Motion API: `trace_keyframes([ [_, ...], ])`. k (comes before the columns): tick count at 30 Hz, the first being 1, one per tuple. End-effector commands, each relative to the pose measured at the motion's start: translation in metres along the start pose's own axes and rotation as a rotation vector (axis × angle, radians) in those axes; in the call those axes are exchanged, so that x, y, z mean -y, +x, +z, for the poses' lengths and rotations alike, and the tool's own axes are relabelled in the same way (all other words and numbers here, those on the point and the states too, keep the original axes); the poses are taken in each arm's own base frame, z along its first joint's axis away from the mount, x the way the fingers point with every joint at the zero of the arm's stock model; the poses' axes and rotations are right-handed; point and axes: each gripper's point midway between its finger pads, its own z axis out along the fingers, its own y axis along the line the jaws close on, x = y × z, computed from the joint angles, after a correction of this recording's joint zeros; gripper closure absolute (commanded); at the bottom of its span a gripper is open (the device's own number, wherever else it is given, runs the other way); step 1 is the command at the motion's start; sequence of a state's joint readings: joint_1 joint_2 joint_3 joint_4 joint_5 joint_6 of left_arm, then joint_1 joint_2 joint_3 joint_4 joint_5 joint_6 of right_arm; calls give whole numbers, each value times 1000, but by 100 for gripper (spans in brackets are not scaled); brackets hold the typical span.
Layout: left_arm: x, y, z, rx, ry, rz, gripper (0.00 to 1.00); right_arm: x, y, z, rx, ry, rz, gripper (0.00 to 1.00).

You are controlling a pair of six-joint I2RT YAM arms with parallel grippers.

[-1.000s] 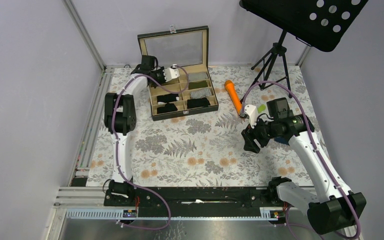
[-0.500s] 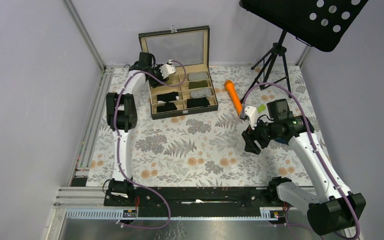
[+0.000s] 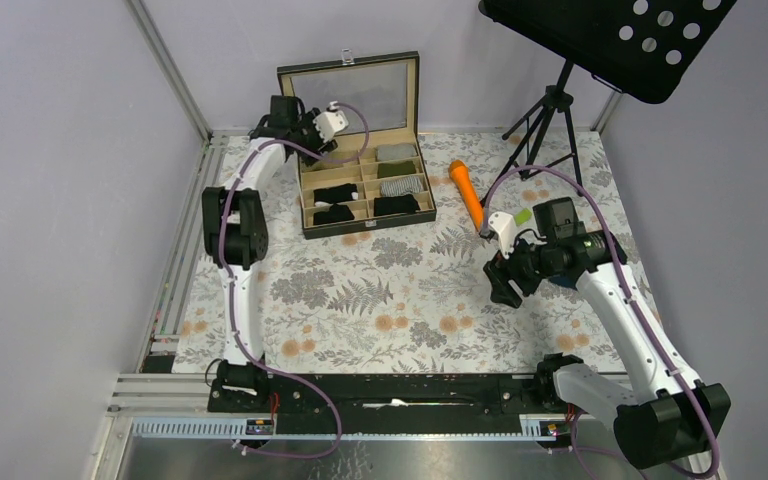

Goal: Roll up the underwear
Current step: Place the underwear in the storage box.

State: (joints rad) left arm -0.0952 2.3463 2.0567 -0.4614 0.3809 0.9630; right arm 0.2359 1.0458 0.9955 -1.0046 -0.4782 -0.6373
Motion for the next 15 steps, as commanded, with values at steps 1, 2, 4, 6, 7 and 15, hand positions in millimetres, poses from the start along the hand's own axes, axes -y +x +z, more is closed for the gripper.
trace_keyframes([
  [1,-62,-100,-70,243,-202,37,37,18,-17,-6,38,85,-5,27],
  [2,-61,-112,-78,273,-199,30,37,22,-18,-6,41,103,-6,26],
  [4,-53,-134,-95,328,-180,3,37,30,-21,-5,48,138,-8,25],
  [6,-40,-151,-112,370,-163,-38,36,39,-23,-3,57,178,14,22],
  [7,-32,-156,-118,384,-154,-63,36,45,-25,-1,63,206,34,20],
  [15,69,-176,-184,439,2,-399,30,80,-32,13,75,324,102,12],
])
